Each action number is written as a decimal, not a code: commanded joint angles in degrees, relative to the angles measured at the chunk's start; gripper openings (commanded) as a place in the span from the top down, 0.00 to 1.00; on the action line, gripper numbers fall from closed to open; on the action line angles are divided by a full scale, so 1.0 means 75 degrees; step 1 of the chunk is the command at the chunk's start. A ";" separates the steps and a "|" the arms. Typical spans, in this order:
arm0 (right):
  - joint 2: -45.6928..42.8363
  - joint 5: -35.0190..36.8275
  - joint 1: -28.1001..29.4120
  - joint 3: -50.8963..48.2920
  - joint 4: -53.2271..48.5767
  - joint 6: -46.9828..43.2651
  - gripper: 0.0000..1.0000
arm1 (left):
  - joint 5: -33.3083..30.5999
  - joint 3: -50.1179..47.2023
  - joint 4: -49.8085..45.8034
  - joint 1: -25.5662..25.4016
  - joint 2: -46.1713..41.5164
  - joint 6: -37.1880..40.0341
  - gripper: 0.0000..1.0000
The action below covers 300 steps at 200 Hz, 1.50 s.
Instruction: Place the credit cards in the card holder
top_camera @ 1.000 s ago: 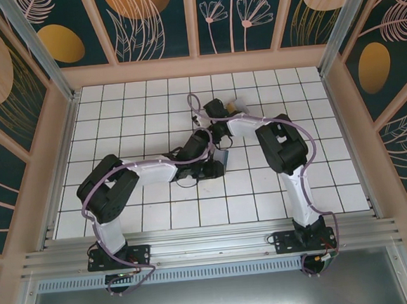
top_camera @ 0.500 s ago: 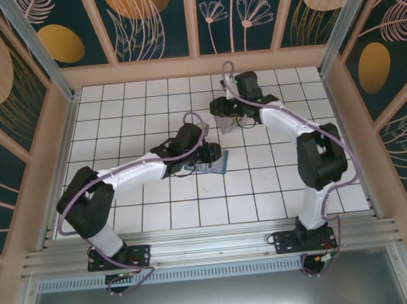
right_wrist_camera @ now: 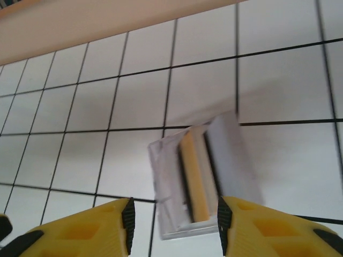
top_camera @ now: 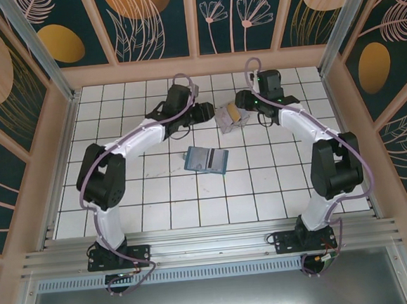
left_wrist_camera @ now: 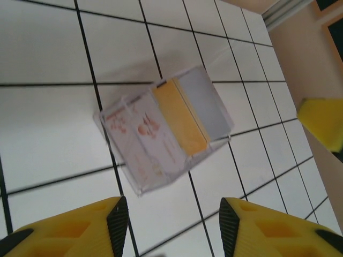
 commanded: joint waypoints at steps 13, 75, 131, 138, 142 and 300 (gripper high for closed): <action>0.0044 0.0147 -0.0384 0.0391 -0.0416 -0.0226 0.47 | 0.0390 0.0962 -0.0268 0.0186 0.0930 0.0231 0.48; 0.1455 -0.0196 -0.0385 0.1445 -0.1140 -0.0550 0.40 | 0.0792 0.2375 -0.0354 0.0190 0.2425 -0.0019 0.47; 0.2197 -0.0134 -0.0352 0.1905 -0.1442 -0.0724 0.39 | 0.0999 0.2978 -0.0558 0.0197 0.3232 -0.0078 0.48; 0.2258 -0.0114 -0.0337 0.1936 -0.1464 -0.0738 0.39 | 0.0993 0.2975 -0.0555 0.0191 0.3264 -0.0078 0.48; 0.2295 -0.0111 -0.0342 0.1959 -0.1476 -0.0754 0.39 | 0.0976 0.2967 -0.0541 0.0190 0.3274 -0.0092 0.48; 0.2881 0.0535 -0.0313 0.2367 -0.1750 -0.0895 0.39 | 0.1139 0.2535 -0.0253 0.0182 0.3740 -0.0202 0.50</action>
